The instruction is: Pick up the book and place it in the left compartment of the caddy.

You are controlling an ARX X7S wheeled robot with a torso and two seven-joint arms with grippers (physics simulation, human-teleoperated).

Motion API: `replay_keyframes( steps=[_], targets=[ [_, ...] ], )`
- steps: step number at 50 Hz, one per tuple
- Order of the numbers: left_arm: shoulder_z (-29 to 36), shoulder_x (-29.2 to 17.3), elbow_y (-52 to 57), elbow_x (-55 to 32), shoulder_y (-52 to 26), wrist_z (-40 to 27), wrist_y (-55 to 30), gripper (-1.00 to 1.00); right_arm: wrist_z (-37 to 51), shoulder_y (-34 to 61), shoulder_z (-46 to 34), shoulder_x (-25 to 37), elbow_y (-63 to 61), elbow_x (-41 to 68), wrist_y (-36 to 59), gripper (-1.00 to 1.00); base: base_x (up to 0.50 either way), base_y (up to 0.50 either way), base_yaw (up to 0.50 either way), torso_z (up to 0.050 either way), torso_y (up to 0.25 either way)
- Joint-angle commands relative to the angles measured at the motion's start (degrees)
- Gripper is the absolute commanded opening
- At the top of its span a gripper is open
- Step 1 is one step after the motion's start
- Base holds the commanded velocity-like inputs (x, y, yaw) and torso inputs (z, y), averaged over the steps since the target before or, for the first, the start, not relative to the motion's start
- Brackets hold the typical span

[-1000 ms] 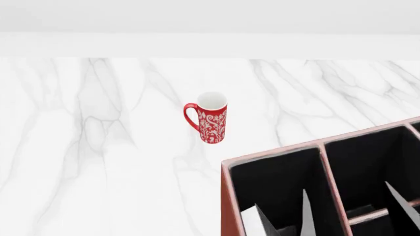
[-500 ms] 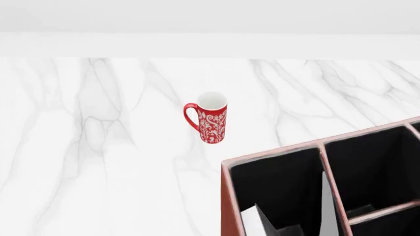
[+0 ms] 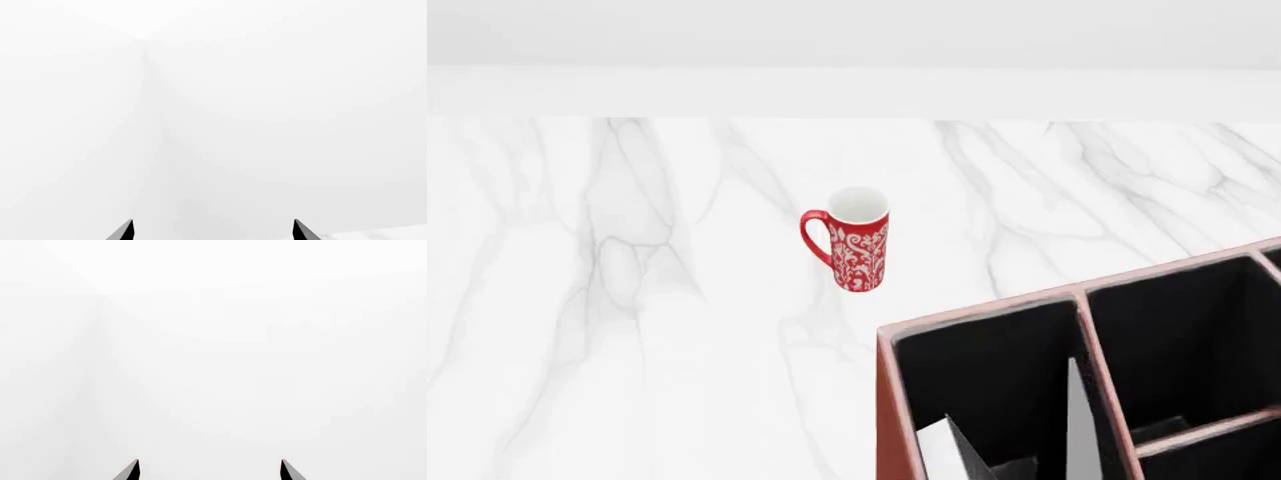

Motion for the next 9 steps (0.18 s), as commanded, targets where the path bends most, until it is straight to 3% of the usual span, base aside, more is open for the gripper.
replay_keyframes(
  steps=[1,9],
  targets=[
    [0.00,0.00,0.00,-0.02,0.01,-0.02,0.03,1.00,1.06,-0.23,0.11,0.27,-0.68,-4.31,-1.11,1.00,0.00,0.00,0.00,0.000,0.000],
    [-0.46,0.00,0.00,-0.72,0.93,-0.42,1.19,1.00,1.98,-0.17,0.23,0.27,-0.68,-8.56,-2.66,1.00,0.00,0.00,0.00,0.000,0.000]
  ],
)
